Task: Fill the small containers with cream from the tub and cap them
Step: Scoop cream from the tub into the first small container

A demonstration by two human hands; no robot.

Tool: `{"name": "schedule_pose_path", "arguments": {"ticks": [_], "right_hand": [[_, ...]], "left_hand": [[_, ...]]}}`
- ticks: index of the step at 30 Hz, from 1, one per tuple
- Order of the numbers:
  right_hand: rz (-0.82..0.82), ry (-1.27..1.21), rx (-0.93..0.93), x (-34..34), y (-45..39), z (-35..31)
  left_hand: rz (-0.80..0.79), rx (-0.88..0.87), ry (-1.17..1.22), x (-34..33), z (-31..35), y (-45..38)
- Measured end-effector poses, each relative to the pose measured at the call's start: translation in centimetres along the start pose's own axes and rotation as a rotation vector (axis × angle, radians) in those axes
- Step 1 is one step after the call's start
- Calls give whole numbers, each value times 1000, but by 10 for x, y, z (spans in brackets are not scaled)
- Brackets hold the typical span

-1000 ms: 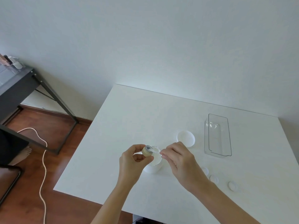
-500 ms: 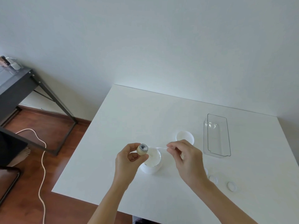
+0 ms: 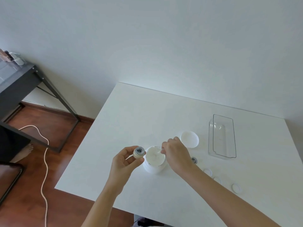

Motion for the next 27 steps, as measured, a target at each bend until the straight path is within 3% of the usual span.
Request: {"name": "schedule_pose_path", "arguments": {"ticks": [3, 6, 13, 16, 27], "right_hand": [[7, 107, 41, -3, -7, -8], [-100, 190, 54, -12, -9, -13], [-219, 138, 98, -17, -10, -16], [-247, -45, -39, -16, -8, -3], [-80, -780, -491, -5, 23, 45]], "left_hand": [[12, -4, 25, 1, -2, 1], [42, 7, 63, 2, -5, 1], [35, -13, 66, 5, -6, 1], [24, -19, 60, 5, -6, 2], [40, 3, 65, 1, -5, 4]]}}
Point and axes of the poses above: each hand's wrist, its own y-axis away from the middle knuckle, its own x-axis out of the back of the hand, z = x × y, the point moved 4 cm from there along -y, towards the middle knuckle, and after that the axes turned 2 degrees about y, right-handed, at the moved point
